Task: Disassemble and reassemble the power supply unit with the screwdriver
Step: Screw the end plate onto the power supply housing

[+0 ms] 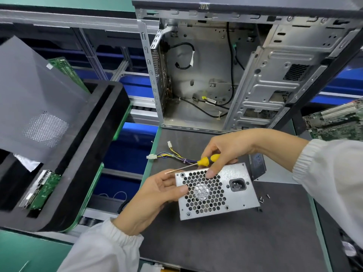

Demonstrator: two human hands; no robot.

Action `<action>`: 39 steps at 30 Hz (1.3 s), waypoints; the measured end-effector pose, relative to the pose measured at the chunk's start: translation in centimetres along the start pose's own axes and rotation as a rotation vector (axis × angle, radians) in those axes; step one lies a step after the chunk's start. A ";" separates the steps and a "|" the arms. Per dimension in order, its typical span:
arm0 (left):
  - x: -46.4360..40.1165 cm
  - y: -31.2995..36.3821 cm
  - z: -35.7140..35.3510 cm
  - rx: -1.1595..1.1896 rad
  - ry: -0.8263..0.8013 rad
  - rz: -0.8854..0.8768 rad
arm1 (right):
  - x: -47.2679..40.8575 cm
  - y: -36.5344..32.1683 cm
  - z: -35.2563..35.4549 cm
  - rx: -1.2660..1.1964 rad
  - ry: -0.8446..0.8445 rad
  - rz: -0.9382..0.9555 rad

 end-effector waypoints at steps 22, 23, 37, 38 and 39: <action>-0.7 0.1 0.2 0.054 -0.038 0.125 | 9.5 7.4 -2.4 -0.064 1.100 -0.023; -0.7 0.0 0.2 0.040 -0.039 0.112 | 10.0 8.6 -3.4 -0.047 1.133 -0.058; -0.9 -0.6 0.0 -0.019 -0.003 0.018 | 10.2 16.3 -13.1 -0.021 1.253 -0.087; -1.0 -0.6 -0.1 -0.021 0.003 0.014 | 10.2 16.5 -13.3 -0.011 1.249 -0.096; -1.0 -0.6 -0.2 -0.020 0.009 0.012 | 10.1 16.7 -13.4 0.006 1.247 -0.099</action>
Point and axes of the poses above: each hand's wrist, its own x-axis away from the middle knuckle, its own z-axis out of the back of the hand, y = z × x, the point moved 4 cm from there along -x, towards the middle knuckle, and after that the axes turned 9 degrees about z, right-handed, at the moved point
